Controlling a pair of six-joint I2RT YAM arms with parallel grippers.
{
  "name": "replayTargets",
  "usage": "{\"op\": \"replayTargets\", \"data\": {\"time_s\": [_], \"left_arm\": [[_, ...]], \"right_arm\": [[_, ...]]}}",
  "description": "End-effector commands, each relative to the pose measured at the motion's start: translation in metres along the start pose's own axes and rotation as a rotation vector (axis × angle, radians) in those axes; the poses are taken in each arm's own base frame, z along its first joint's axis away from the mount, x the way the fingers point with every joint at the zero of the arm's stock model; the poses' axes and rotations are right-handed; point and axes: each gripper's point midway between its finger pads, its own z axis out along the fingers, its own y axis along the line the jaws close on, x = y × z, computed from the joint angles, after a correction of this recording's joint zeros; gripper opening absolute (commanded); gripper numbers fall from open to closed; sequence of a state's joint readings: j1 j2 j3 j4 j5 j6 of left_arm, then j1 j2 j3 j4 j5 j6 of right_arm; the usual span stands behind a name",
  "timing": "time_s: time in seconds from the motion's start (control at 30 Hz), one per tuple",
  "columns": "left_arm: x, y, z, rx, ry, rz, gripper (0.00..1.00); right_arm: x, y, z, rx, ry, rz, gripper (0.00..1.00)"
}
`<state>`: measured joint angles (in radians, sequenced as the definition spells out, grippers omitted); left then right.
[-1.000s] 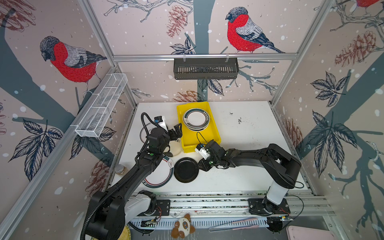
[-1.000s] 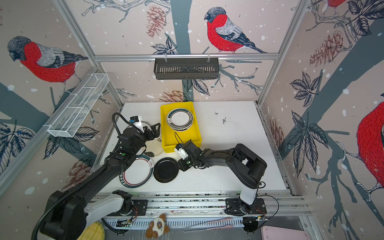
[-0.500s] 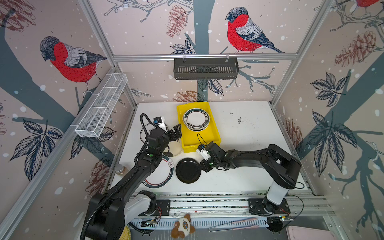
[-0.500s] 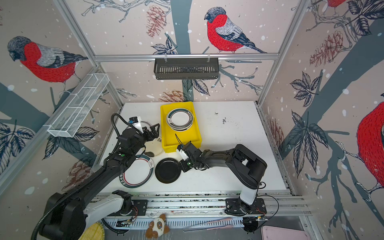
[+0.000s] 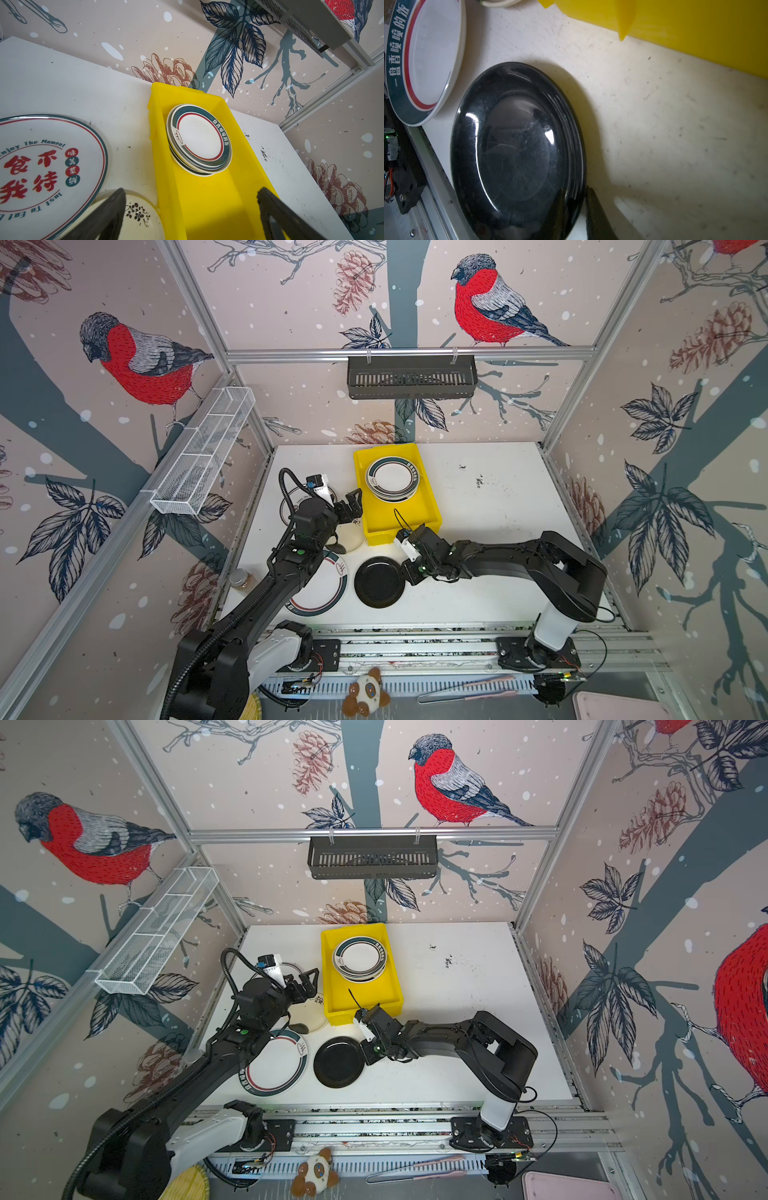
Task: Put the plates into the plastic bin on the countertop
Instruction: 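Grasp the black plate edge with the right gripper and tilt it up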
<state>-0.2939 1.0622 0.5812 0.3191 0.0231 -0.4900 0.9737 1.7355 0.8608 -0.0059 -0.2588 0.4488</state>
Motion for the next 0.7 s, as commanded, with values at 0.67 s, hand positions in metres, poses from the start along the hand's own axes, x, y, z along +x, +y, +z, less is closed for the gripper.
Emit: {"op": "replayTargets", "data": {"time_s": [0.67], "left_arm": [[-0.0020,0.0034,-0.0086,0.003,-0.020,0.013,0.98]], "right_arm": [[0.0008,0.0002,0.0044,0.027,0.023,0.028,0.04]]}}
